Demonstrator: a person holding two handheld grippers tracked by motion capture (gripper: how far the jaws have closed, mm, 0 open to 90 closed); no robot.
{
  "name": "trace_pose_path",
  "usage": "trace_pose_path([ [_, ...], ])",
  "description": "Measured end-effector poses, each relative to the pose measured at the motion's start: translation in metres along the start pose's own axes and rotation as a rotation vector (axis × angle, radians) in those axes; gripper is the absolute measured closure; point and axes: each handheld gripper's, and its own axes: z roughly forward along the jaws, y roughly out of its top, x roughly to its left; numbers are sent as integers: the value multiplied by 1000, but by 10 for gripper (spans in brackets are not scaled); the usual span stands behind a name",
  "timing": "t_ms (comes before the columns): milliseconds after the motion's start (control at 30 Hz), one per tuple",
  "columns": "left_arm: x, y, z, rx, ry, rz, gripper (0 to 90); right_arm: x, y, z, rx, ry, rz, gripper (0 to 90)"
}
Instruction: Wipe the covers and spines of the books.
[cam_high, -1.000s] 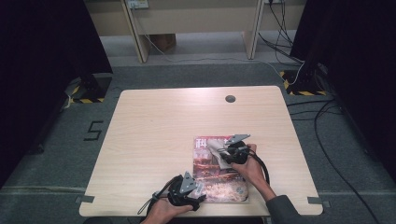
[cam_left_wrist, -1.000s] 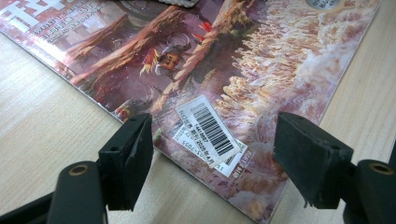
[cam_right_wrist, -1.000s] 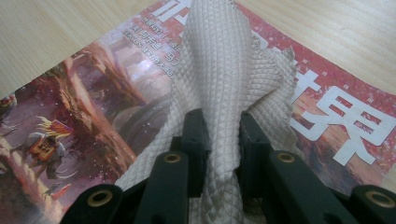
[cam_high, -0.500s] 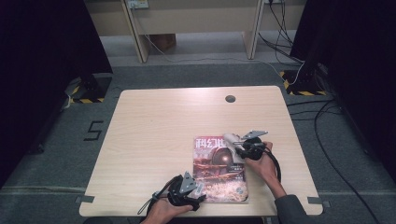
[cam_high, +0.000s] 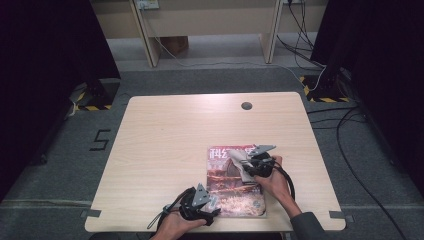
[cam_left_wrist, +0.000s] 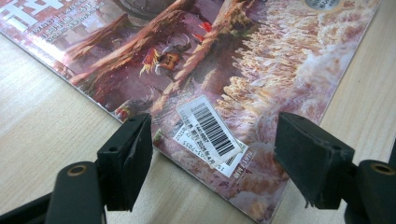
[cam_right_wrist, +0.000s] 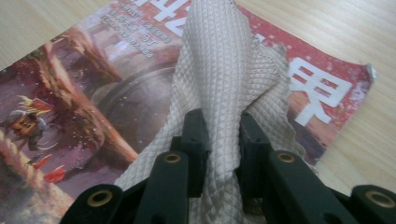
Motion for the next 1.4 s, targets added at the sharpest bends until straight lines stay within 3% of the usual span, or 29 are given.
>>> trace_pose_path([
  [100,3,0,0,12,-49,-22,247,-8,-2,-3,0,-28,21,767],
  [233,5,-1,-2,-1,-57,-31,237,-19,-5,-7,2,-71,40,767],
  [367,5,-2,-5,0,-56,-28,237,-20,-6,-8,2,-79,47,767],
  [533,8,-4,-14,-12,-42,-39,236,-9,-4,-5,7,-58,14,768],
  [700,8,-7,-18,-10,-38,-37,242,16,3,3,4,13,-29,768],
  [933,6,-10,-19,3,-46,-24,253,20,6,6,3,25,-31,765],
  [1067,5,-11,-18,10,-47,-27,254,19,13,12,0,5,-29,766],
  [1400,2,-12,-14,30,-60,7,340,52,33,32,-2,70,-87,766],
])
